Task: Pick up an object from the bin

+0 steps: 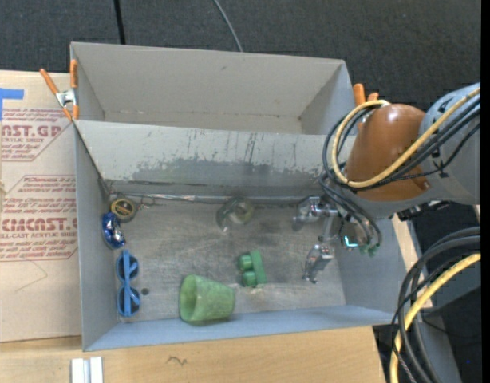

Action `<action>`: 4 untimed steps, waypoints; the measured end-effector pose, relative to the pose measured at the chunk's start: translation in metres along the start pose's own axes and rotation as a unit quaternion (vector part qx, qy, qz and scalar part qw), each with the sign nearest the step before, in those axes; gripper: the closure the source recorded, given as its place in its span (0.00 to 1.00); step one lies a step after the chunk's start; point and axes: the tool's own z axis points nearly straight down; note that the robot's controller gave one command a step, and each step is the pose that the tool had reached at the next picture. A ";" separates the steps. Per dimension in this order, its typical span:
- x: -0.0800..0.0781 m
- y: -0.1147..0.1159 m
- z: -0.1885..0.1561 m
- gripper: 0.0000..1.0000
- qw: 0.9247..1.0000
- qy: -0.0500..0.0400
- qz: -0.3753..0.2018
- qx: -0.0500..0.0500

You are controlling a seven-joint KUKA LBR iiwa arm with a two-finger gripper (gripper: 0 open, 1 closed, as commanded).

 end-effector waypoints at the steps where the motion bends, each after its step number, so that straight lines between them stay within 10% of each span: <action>1: 0.012 0.068 -0.003 0.00 0.999 -0.003 -0.038 -0.001; 2: 0.005 0.078 0.058 0.00 1.000 -0.005 0.003 0.000; 3: 0.006 0.078 0.056 1.00 1.000 -0.004 0.003 0.000; 4: 0.005 0.088 -0.106 1.00 0.983 -0.007 -0.183 0.001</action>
Offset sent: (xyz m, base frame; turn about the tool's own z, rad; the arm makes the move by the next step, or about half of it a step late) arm -0.0119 0.0628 0.0041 -0.0697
